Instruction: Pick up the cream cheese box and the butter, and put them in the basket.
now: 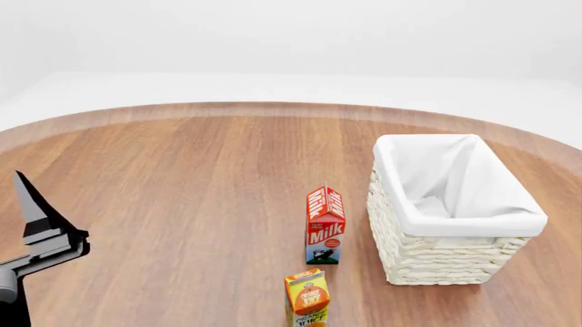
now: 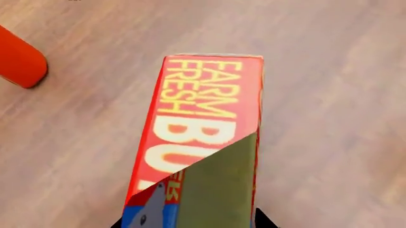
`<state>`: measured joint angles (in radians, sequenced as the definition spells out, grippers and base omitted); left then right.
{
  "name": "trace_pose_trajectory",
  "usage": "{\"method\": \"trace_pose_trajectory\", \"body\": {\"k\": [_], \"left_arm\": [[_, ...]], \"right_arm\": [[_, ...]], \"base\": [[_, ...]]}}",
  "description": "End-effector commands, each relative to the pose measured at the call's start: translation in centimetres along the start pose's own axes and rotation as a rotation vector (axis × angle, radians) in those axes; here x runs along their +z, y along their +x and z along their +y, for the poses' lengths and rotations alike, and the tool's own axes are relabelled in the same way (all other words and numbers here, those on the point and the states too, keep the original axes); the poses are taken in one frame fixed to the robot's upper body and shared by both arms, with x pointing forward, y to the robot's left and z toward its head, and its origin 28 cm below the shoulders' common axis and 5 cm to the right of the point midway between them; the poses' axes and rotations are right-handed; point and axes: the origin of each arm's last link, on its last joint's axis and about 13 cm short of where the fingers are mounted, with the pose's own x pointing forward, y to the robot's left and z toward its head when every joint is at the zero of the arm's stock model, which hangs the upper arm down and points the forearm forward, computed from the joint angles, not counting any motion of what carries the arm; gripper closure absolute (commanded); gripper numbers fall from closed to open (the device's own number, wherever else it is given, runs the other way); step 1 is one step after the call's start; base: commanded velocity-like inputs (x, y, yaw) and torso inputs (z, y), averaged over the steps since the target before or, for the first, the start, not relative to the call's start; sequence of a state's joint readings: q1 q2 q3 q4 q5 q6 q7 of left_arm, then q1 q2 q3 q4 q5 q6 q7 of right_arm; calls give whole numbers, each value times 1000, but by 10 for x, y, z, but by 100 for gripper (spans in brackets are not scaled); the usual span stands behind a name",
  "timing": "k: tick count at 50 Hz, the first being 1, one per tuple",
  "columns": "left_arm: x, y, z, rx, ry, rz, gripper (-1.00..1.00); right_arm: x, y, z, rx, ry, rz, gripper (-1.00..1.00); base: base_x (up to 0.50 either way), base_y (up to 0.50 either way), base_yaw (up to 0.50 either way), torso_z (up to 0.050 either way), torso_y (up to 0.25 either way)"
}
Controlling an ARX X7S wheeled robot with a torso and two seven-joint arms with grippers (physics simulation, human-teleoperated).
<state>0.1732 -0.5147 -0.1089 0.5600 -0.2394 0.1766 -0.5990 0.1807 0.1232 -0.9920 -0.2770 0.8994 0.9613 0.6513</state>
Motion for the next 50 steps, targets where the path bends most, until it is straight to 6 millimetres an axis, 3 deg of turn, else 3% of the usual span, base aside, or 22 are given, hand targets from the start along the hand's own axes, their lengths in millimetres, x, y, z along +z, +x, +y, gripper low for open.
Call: {"method": "trace_pose_trajectory", "body": {"k": [1,12,28,50], "left_arm": [[-1,1,2,9,9,-2,-100],[0,1,3,11,9,-6,-100],[1,1,3,10,11,-11,-100],[6,2,2,7,12,-23,-100]], "right_arm": [[1,2,3,21,-46,-66,100],[17,0,-6,-131,-93,-252,100],[49,-29,-17,-206,-63,-467,100],[85,-97,-34,-314,-29,-730,100]], "base": [[0,0,0,0,0],[0,0,0,0,0],[0,0,0,0,1],[0,0,0,0,0]]}}
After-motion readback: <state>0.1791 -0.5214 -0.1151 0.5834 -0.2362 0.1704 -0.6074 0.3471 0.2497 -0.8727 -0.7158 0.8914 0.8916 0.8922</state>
